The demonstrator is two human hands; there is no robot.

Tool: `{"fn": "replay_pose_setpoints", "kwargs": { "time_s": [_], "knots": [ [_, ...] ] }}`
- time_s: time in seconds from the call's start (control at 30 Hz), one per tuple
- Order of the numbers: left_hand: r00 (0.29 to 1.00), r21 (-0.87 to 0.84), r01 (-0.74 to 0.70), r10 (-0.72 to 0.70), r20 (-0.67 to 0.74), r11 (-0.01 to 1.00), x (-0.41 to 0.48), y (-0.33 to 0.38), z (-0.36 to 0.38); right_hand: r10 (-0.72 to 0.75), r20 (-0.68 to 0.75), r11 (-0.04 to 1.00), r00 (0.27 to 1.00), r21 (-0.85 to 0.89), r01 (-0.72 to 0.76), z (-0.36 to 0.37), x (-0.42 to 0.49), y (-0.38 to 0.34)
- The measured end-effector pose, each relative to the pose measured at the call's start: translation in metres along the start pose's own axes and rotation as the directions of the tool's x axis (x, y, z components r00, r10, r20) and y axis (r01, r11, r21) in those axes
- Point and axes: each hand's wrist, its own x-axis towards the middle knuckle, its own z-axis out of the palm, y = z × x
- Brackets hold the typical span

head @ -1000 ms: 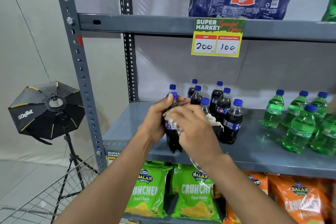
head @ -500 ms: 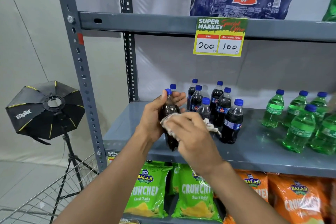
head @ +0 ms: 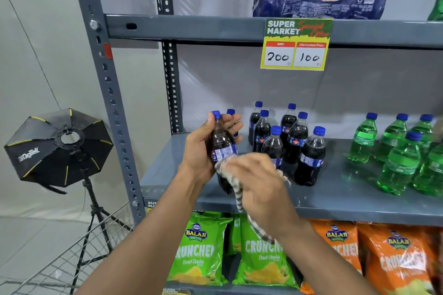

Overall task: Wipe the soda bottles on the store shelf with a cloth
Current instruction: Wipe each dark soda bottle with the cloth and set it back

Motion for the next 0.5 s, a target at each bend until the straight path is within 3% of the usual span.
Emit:
{"fn": "replay_pose_setpoints", "kwargs": {
  "time_s": [0.07,0.13,0.37,0.5],
  "knots": [
    [1.0,0.005,0.021,-0.021,0.023,1.0,-0.002,0.0,0.0,0.255,-0.142,0.962,0.956,0.138,-0.236,0.0,0.014,0.01],
    [0.999,0.014,0.025,-0.025,0.042,1.0,-0.004,-0.002,0.003,0.424,-0.2,0.89,0.883,0.272,-0.366,0.001,0.023,0.014],
    [1.0,-0.016,0.016,-0.016,0.01,1.0,-0.003,-0.001,-0.008,0.586,-0.047,0.758,0.809,0.386,-0.526,0.012,-0.026,0.006],
    [0.993,-0.017,0.096,-0.095,0.066,0.995,-0.004,-0.014,0.0,0.553,-0.139,0.788,0.821,0.408,-0.461,0.007,0.008,0.016]
  ]
}}
